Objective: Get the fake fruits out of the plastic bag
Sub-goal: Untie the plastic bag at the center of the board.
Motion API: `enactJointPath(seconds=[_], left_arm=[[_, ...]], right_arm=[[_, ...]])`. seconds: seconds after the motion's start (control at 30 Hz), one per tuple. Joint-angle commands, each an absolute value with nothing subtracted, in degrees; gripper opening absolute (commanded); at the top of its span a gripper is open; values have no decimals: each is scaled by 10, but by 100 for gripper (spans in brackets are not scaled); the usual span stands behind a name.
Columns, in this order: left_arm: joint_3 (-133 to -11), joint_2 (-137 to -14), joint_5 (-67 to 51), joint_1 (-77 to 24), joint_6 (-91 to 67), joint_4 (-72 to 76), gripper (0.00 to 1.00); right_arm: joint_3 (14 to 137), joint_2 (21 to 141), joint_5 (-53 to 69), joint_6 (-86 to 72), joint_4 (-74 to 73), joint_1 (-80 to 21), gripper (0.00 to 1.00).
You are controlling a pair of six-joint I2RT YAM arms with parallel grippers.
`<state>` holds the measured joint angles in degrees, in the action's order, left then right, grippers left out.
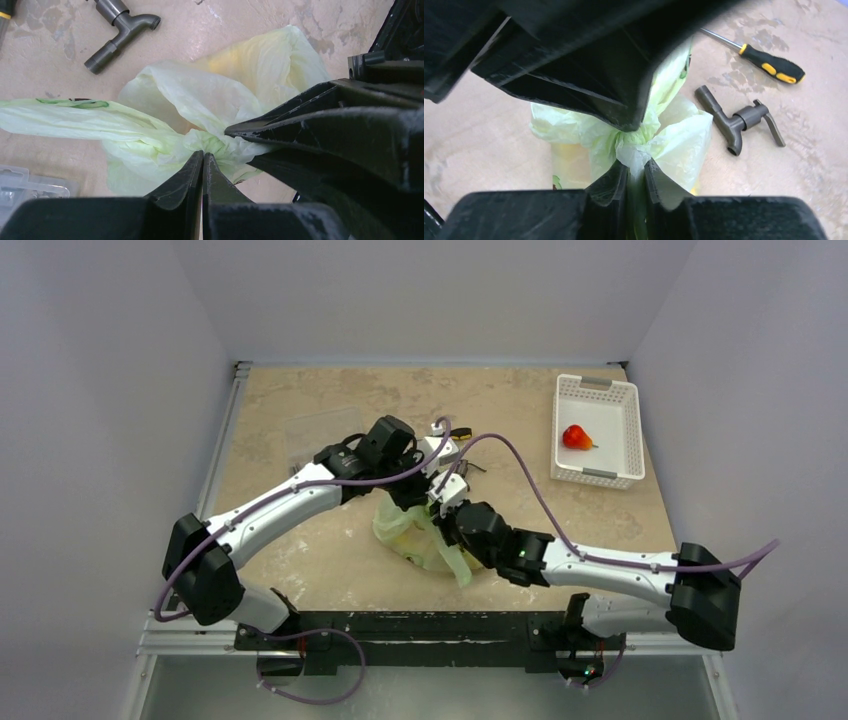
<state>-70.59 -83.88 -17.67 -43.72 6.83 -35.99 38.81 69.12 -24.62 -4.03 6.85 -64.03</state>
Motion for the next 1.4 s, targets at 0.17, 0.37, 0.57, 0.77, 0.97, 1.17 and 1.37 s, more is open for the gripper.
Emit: enactJointPath(seconds=[0.17,0.37,0.57,0.77,0.97,1.17,1.37], left_arm=[[-677,-774,-115,-399,31,-295,0],[-639,-715,65,-389,-30,-270,0],[-539,-602,185,-330,-301,-324,0],[-433,-503,86,-306,-378,-257,0],[-514,-489,14,-306,-247,-339,55],[-713,-659,-116,-306,-35,-447,90],[-837,-848,-151,-307,49,-510,89]], right_arm=[[214,529,-319,-324,320,-633,0],[36,468,-397,-542,528,-615,0],[21,487,-376,-674,454,-551,0],[114,558,-294,-499,383,-538,0],[239,585,-215,-258,184,-539,17],[389,652,-142,-116,3,-540,74],[476,686,-183,-48,-84,-540,82]])
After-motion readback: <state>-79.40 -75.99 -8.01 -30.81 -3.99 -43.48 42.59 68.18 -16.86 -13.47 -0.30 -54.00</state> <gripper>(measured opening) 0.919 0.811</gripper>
